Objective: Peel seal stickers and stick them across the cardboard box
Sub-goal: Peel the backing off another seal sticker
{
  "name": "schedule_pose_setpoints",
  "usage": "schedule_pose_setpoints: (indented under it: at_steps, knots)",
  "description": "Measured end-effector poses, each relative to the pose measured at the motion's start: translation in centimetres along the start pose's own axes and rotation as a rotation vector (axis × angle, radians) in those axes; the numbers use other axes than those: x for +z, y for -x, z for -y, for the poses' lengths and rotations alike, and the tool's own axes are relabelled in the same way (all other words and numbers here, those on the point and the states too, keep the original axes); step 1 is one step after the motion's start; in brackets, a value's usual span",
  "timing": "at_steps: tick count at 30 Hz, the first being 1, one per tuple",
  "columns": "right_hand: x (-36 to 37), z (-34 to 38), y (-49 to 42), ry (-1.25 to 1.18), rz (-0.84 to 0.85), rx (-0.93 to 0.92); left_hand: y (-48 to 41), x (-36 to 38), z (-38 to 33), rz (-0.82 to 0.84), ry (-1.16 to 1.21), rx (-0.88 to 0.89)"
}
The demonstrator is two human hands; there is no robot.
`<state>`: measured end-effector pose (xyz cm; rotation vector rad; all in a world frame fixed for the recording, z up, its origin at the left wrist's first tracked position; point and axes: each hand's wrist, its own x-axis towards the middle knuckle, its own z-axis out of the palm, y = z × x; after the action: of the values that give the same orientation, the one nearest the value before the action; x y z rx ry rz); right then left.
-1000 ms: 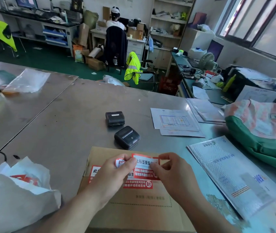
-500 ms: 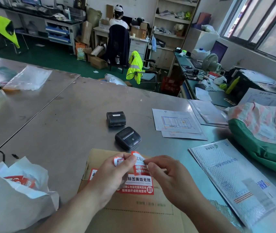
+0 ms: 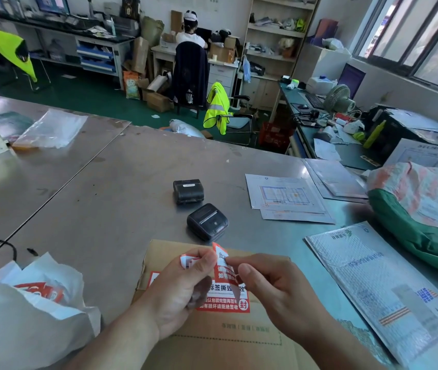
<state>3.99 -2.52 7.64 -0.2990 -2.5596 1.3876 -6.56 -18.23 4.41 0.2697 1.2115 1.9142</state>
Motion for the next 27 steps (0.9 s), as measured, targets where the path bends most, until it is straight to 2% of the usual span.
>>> schedule_pose_setpoints:
  at_steps: [5,8,16,27]
  knots:
    - [0.1,0.1,-0.2,0.069,0.028,-0.124,0.3,-0.1,-0.2,0.054,-0.003,-0.008]
    - [0.2,0.3,-0.1,0.023,0.03,-0.158,0.5,-0.2,-0.3,0.075,0.008,0.004]
    - [0.6,0.5,0.0,0.021,0.03,-0.2,1.0,-0.8,-0.1,0.037,0.035,0.0]
    - [1.1,0.8,0.2,0.029,0.054,-0.238,1.9,-1.1,-0.1,0.069,-0.043,0.017]
